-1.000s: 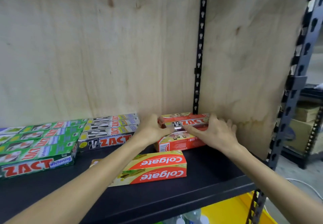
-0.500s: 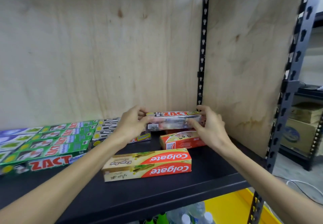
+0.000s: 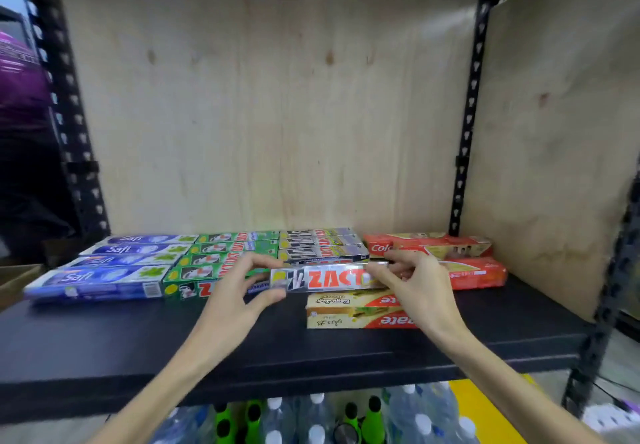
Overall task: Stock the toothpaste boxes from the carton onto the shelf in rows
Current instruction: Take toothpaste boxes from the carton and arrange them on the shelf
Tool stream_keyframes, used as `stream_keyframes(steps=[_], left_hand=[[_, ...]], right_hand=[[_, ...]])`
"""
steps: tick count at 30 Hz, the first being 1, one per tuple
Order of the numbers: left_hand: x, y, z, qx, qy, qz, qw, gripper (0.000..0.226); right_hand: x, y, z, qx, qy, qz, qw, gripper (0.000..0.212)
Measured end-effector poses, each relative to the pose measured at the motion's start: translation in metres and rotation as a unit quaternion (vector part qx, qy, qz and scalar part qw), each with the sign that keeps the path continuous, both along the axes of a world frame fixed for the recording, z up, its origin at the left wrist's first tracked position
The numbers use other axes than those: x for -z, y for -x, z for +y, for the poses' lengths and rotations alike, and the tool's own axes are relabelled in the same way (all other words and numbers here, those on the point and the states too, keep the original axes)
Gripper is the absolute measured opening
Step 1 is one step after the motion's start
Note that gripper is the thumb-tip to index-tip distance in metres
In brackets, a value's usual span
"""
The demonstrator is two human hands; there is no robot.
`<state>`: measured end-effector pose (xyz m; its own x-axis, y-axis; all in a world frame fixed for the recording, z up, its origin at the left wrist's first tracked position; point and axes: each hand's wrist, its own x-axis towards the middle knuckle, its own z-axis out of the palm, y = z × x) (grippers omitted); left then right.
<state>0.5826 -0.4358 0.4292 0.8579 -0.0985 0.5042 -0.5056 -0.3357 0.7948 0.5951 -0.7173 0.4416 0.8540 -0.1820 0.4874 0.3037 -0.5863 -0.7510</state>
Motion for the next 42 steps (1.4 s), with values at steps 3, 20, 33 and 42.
stream_keyframes(steps=[3, 20, 33, 42], left_hand=[[0.005, 0.007, 0.004, -0.004, -0.038, -0.037, 0.999, 0.031], [0.006, 0.012, 0.01, 0.016, 0.044, 0.038, 0.998, 0.033], [-0.019, -0.064, 0.008, -0.065, -0.266, -0.023, 0.961, 0.048], [0.003, -0.087, 0.015, -0.111, -0.401, -0.089, 0.905, 0.051]], right_hand=[[-0.001, 0.011, -0.002, -0.002, 0.042, -0.019, 0.999, 0.044], [0.015, 0.025, -0.015, -0.094, 0.052, 0.001, 0.994, 0.046], [-0.025, -0.05, -0.031, -0.048, 0.277, 0.067, 0.957, 0.059], [-0.011, -0.096, -0.031, -0.055, 0.355, 0.113, 0.926, 0.055]])
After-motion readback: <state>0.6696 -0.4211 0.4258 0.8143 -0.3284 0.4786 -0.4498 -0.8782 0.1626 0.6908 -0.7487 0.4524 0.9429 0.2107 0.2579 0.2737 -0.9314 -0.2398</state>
